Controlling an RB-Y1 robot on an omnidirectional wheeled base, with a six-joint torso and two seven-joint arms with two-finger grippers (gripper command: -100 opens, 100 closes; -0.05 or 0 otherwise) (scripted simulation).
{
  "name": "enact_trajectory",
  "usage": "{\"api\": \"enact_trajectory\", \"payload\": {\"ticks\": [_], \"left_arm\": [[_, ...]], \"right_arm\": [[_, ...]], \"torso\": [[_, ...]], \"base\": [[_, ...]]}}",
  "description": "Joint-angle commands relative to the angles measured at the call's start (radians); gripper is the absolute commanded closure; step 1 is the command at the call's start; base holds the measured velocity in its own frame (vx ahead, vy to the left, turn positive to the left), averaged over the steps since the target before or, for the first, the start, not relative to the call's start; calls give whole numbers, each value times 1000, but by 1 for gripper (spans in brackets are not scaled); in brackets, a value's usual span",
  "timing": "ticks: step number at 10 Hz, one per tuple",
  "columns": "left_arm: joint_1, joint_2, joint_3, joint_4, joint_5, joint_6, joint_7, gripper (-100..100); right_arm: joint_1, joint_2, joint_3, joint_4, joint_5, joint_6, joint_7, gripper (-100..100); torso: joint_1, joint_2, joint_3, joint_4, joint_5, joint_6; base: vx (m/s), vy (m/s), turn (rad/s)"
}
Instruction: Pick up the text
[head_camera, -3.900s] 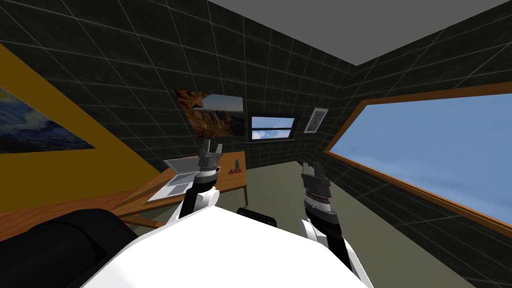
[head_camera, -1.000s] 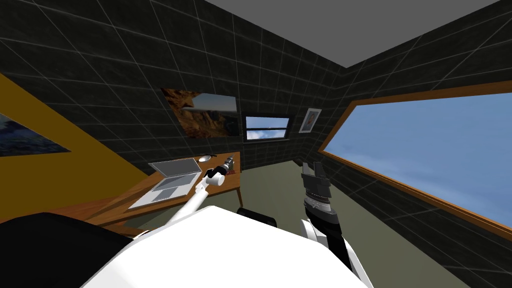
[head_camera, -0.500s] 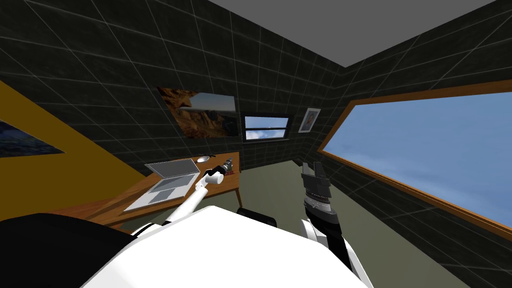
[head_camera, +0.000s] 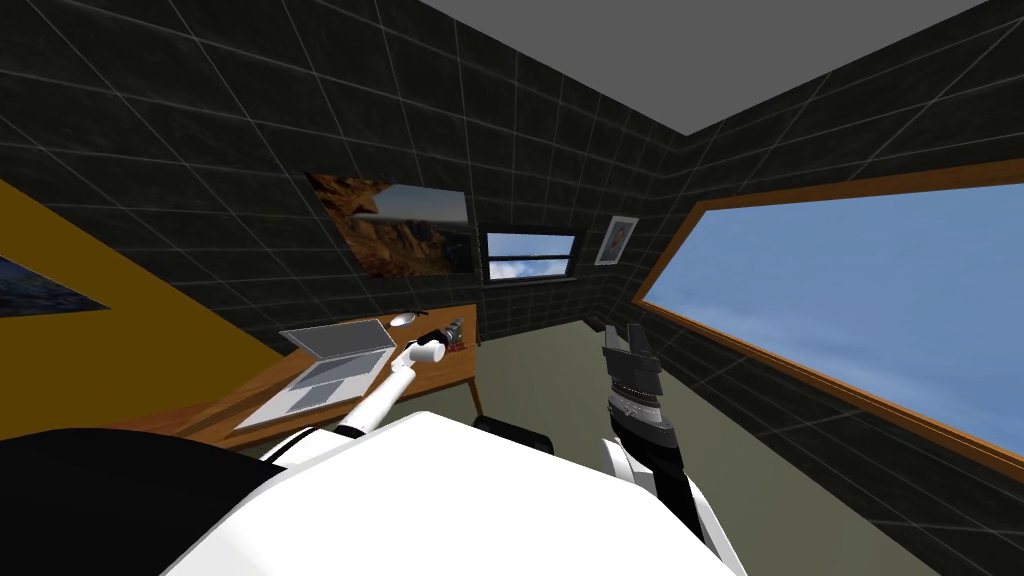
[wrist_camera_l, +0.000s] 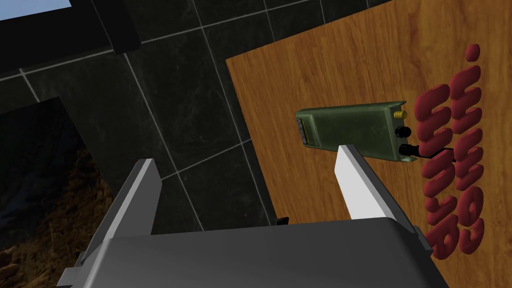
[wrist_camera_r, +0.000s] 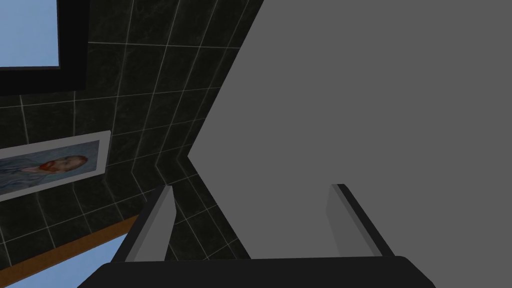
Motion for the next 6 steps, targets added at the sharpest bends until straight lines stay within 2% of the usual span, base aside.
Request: {"api": "enact_trajectory", "payload": {"ticks": [1,2,3,4,5,6], "left_arm": [[-30,28,7,50,24,50,-1,-100],[-30,28,7,68,24,76,-1,-100],[-62,53,13,97,45,110,-2,-100],[-62,53,13,118,45,138,-2,-100],[-62,53,13,134,45,138,-2,-100],[-92,78,19,163,66,191,-4,-100]], "right_arm": [[0,0,0,0,0,0,0,0],[0,0,0,0,0,0,0,0],[0,0,0,0,0,0,0,0],[0,0,0,0,0,0,0,0],[0,0,0,0,0,0,0,0],[0,0,0,0,0,0,0,0]], "torso": [[0,0,0,0,0,0],[0,-1,0,0,0,0],[0,0,0,0,0,0],[-1,-1,0,0,0,0],[0,0,0,0,0,0],[0,0,0,0,0,0]], "base": [[21,-15,-33],[20,-15,-18],[20,-19,-33],[20,-14,-17],[9,-7,7],[19,-12,-34]]}}
